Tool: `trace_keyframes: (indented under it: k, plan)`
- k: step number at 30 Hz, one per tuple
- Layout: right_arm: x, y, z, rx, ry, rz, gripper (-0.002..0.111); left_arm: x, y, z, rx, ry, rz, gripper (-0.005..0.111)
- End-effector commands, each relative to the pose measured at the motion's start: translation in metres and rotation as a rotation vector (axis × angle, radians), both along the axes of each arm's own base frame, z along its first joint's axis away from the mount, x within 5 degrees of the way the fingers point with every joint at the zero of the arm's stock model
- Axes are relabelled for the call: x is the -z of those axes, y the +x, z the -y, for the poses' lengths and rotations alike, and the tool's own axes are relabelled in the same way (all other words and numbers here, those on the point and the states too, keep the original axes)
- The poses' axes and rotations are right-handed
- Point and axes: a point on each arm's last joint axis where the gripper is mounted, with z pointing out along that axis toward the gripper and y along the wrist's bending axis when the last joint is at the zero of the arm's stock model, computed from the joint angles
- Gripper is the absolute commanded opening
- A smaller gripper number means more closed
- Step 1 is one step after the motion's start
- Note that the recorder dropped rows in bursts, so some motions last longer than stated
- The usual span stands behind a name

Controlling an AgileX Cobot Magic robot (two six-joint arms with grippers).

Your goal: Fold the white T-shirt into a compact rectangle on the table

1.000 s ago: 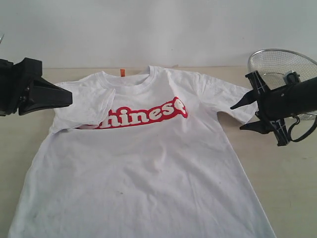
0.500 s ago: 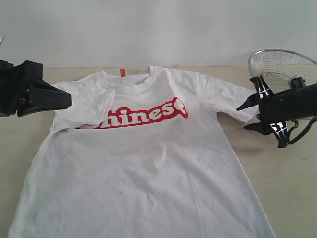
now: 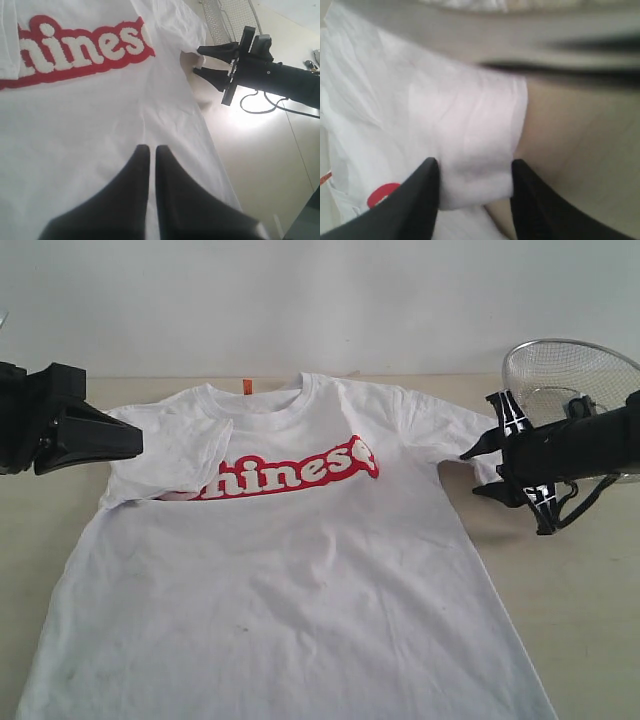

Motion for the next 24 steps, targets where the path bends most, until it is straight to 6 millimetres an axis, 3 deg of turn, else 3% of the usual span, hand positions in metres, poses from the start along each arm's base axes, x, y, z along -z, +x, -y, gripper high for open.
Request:
trace_keyframes:
  k: [1, 3, 12, 24]
  plan:
    - [0.018, -0.004, 0.007, 0.012, -0.111, -0.049, 0.016, -0.001, -0.002, 0.001, 0.014, 0.010, 0.012, 0.005]
    - [0.018, -0.004, 0.008, 0.007, -0.124, -0.046, -0.001, -0.001, -0.002, 0.001, 0.011, 0.014, 0.013, 0.005]
    - [0.009, 0.003, 0.004, -0.063, -0.131, 0.013, 0.000, 0.000, -0.001, 0.000, 0.004, 0.023, 0.014, 0.005]
    - [-0.032, 0.028, 0.002, -0.124, -0.143, 0.179, 0.000, 0.000, -0.001, 0.000, 0.001, 0.027, 0.018, 0.005]
